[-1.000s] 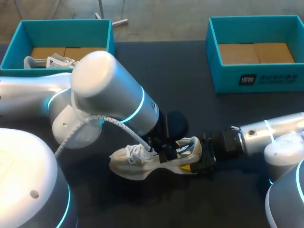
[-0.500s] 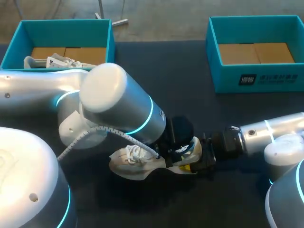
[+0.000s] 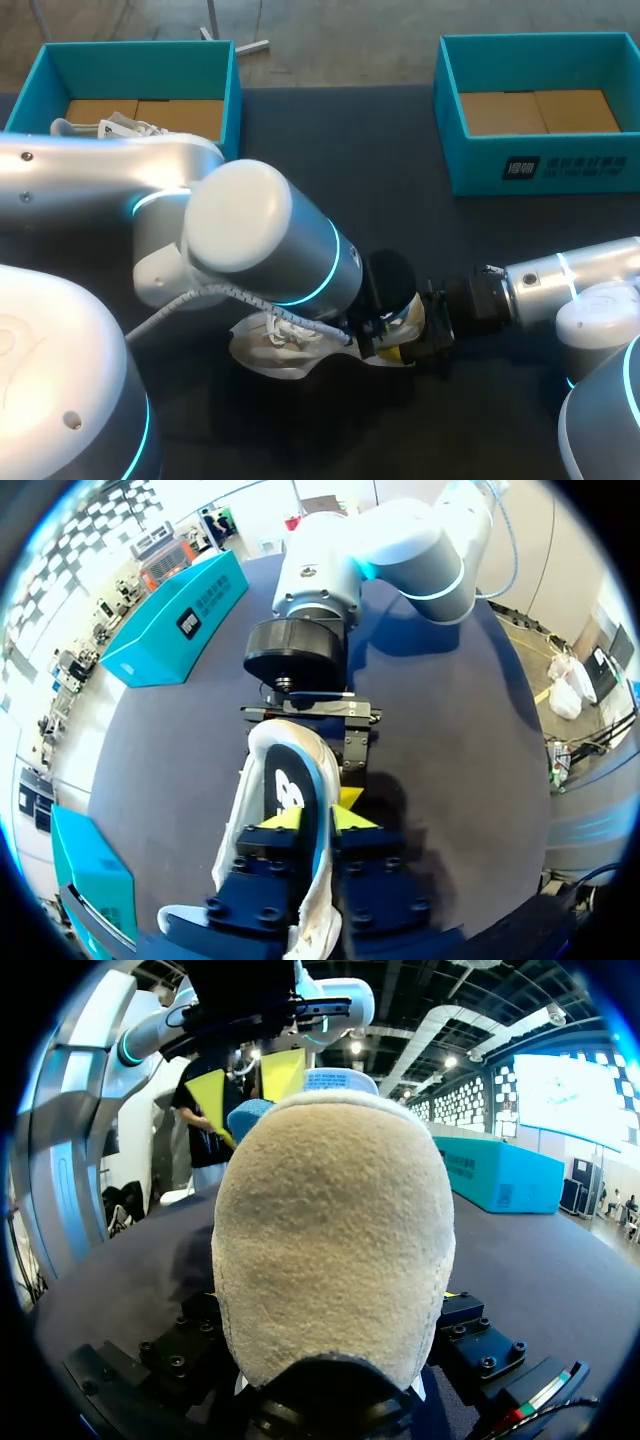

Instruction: Take the shoe out of the shoebox, open the shoe tongue, remove and reinsert the insole, then place the shoe into the shoebox

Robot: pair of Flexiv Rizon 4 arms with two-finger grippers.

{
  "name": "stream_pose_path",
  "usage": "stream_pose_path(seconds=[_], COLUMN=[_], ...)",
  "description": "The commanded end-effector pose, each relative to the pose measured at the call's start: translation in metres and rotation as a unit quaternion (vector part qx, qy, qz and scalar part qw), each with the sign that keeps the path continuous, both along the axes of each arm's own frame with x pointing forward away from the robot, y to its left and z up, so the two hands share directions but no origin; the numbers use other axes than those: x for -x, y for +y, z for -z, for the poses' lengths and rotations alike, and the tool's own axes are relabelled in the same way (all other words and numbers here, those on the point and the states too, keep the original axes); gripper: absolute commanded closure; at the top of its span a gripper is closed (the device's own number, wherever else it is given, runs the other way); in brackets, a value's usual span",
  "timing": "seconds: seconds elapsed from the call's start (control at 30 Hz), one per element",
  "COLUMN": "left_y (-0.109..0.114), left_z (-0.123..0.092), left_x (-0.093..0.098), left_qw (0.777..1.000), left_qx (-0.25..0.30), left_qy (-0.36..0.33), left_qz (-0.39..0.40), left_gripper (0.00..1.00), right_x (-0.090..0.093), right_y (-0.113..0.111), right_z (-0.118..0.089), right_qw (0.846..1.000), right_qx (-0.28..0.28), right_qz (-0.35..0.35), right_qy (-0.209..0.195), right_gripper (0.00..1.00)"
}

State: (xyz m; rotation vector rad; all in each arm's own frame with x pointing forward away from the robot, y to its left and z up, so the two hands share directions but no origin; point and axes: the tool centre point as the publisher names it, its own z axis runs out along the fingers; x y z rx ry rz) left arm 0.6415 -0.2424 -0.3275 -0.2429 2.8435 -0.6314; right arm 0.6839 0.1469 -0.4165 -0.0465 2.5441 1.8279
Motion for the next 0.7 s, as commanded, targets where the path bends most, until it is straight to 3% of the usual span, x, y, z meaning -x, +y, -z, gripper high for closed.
stream_pose_path(seconds=[0.03, 0.2, 0.23, 0.27, 0.33, 0.7], left_y=[-0.001, 0.003, 0.004, 0.005, 0.006, 0.001], left_z=[0.002, -0.001, -0.002, -0.002, -0.003, 0.002], left_x=[-0.001, 0.002, 0.003, 0.005, 0.007, 0.003], left_qw=[1.000, 1.000, 1.000, 1.000, 1.000, 0.999], left_qx=[-0.001, 0.000, 0.001, 0.003, 0.004, -0.002], left_qy=[0.001, -0.001, -0.001, -0.004, -0.008, -0.036], left_qz=[-0.001, 0.002, 0.002, 0.003, 0.001, -0.023], left_gripper=[1.00, 1.00, 0.96, 0.83, 0.75, 0.75], right_x=[0.000, 0.000, 0.000, 0.000, 0.000, 0.000], right_y=[0.002, 0.002, 0.002, 0.002, 0.002, 0.002], right_z=[0.000, 0.000, 0.000, 0.000, 0.000, 0.000], right_qw=[1.000, 1.000, 1.000, 1.000, 1.000, 1.000], right_qx=[0.003, 0.003, 0.003, 0.003, 0.003, 0.003], right_qz=[0.000, 0.000, 0.000, 0.000, 0.000, 0.000], right_qy=[0.001, 0.001, 0.001, 0.001, 0.001, 0.001], right_gripper=[1.00, 1.00, 1.00, 1.00, 1.00, 1.00])
